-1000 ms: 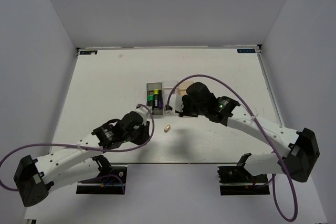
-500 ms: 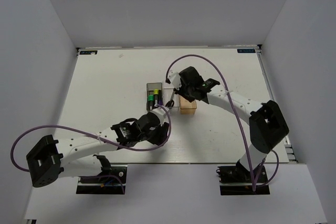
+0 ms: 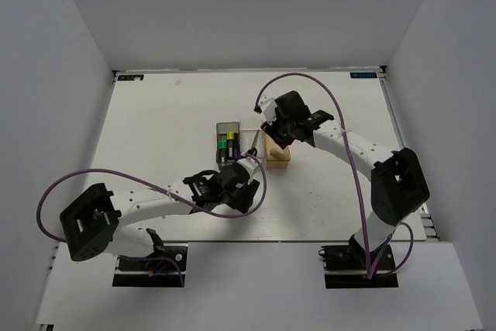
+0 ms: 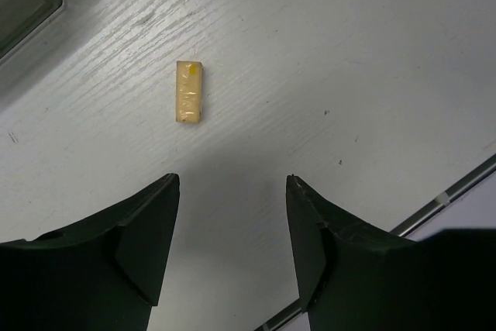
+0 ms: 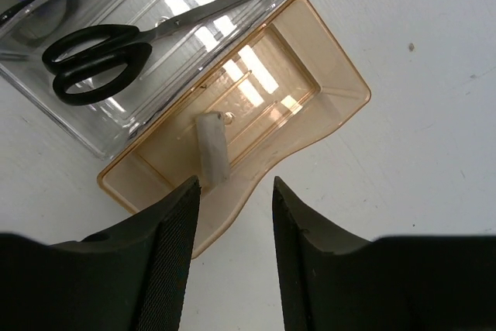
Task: Sort the stationery into containers
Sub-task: Pick up the stationery from the center of the board.
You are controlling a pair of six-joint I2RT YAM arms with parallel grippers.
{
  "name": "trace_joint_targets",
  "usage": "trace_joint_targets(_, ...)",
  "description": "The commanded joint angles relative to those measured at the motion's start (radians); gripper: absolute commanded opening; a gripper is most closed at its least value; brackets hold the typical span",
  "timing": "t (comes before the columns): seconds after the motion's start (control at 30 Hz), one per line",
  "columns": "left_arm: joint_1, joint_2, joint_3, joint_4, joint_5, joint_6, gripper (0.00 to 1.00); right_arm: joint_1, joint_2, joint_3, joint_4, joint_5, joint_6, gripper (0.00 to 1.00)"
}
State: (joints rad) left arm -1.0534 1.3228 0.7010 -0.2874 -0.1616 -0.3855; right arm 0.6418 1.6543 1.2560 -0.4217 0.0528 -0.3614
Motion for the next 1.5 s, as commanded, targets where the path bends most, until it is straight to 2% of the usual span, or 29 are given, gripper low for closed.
trace_joint_targets(0.0,-0.003,0.006,0.046,0.034,-0.023,0.02,0.68,-0.027,-0.033,0.014,-0.018,-0.098,0.044,0.46)
trace_joint_targets(0.17,-0.005,0.012,0.057,0.037,-0.047,0.039,0.68,-0.045,-0.03,0.02,0.0,-0.105,0.09,0.44)
trace_joint_targets(0.23,0.004,0.035,0.067,0.04,-0.049,0.059,0.68,-0.051,-0.071,-0.033,0.03,-0.076,0.099,0.2)
trace_joint_targets(0.27,0.007,0.044,0.078,0.034,-0.049,0.069,0.68,-0.068,-0.124,-0.047,0.041,-0.065,0.107,0.02)
trace_joint_targets(0.3,0.012,0.064,0.086,0.034,-0.043,0.08,0.68,-0.074,-0.14,-0.073,0.069,-0.023,0.12,0.0)
trace_joint_targets(0.53,0.039,0.188,0.178,0.01,-0.058,0.125,0.67,-0.155,-0.342,-0.237,0.092,-0.074,0.15,0.0)
trace_joint_targets(0.7,0.075,0.243,0.178,0.031,-0.05,0.131,0.54,-0.22,-0.48,-0.355,0.092,-0.111,0.177,0.0)
trace_joint_targets(0.8,0.096,0.275,0.184,0.031,-0.038,0.131,0.53,-0.241,-0.539,-0.424,0.08,-0.143,0.193,0.0)
trace_joint_targets(0.9,0.113,0.309,0.199,0.031,-0.007,0.132,0.42,-0.267,-0.599,-0.472,0.074,-0.157,0.196,0.0)
trace_joint_targets(0.93,0.112,0.315,0.204,0.03,-0.004,0.131,0.32,-0.28,-0.622,-0.48,0.07,-0.16,0.194,0.0)
trace_joint_targets(1.03,0.098,0.328,0.221,0.022,0.019,0.126,0.13,-0.301,-0.665,-0.507,0.066,-0.176,0.199,0.0)
trace_joint_targets(1.17,0.04,0.271,0.29,-0.03,0.037,0.12,0.06,-0.324,-0.694,-0.53,0.055,-0.199,0.2,0.0)
trace_joint_targets(1.23,0.015,0.231,0.324,-0.067,0.037,0.126,0.06,-0.34,-0.703,-0.544,0.051,-0.202,0.196,0.42)
trace_joint_targets(1.27,0.012,0.225,0.369,-0.076,0.037,0.125,0.06,-0.343,-0.702,-0.544,0.046,-0.196,0.193,0.55)
trace_joint_targets(1.3,0.015,0.222,0.421,-0.088,0.039,0.123,0.04,-0.346,-0.702,-0.549,0.044,-0.189,0.193,0.63)
trace_joint_targets(1.33,0.026,0.231,0.48,-0.11,0.04,0.122,0.04,-0.35,-0.696,-0.547,0.04,-0.189,0.196,0.6)
trace_joint_targets(1.37,0.042,0.242,0.509,-0.131,0.04,0.119,0.04,-0.363,-0.697,-0.541,0.032,-0.191,0.197,0.46)
trace_joint_targets(1.4,0.073,0.269,0.566,-0.142,0.04,0.116,0.04,-0.364,-0.696,-0.535,0.02,-0.194,0.197,0.0)
trace_joint_targets(1.47,0.096,0.341,0.659,-0.173,0.04,0.102,0.04,-0.378,-0.708,-0.537,0.017,-0.188,0.216,0.0)
